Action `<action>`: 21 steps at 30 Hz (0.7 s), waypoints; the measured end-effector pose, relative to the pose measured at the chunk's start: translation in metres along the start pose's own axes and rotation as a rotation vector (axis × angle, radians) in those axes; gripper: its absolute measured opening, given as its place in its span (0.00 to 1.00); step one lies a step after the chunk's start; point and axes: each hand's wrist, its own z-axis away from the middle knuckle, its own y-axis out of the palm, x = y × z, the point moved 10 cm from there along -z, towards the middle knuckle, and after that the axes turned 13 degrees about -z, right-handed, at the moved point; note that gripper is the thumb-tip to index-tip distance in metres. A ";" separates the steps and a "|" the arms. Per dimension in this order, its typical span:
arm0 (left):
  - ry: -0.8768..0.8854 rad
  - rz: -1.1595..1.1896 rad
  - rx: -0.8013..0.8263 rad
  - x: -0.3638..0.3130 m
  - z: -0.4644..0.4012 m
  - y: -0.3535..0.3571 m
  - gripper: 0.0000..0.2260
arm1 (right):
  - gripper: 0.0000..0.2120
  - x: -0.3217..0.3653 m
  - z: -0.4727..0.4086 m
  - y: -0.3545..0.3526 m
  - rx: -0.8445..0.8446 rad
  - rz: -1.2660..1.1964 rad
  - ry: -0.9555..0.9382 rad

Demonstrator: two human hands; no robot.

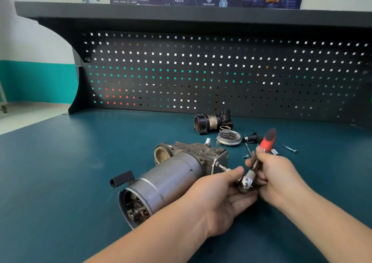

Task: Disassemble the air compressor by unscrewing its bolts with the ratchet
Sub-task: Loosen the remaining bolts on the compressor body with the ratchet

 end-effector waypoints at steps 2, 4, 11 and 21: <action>0.004 0.030 -0.030 0.000 -0.001 -0.003 0.08 | 0.13 0.028 0.009 0.013 0.072 0.138 -0.253; 0.011 0.055 -0.040 0.001 -0.002 -0.003 0.12 | 0.11 0.057 0.033 0.034 0.219 0.354 -0.574; 0.066 0.052 -0.003 -0.005 0.003 0.002 0.09 | 0.11 0.064 0.113 0.080 0.641 0.897 -1.310; 0.045 0.036 -0.049 -0.001 -0.001 -0.003 0.10 | 0.15 -0.009 -0.004 -0.003 -0.014 -0.084 0.100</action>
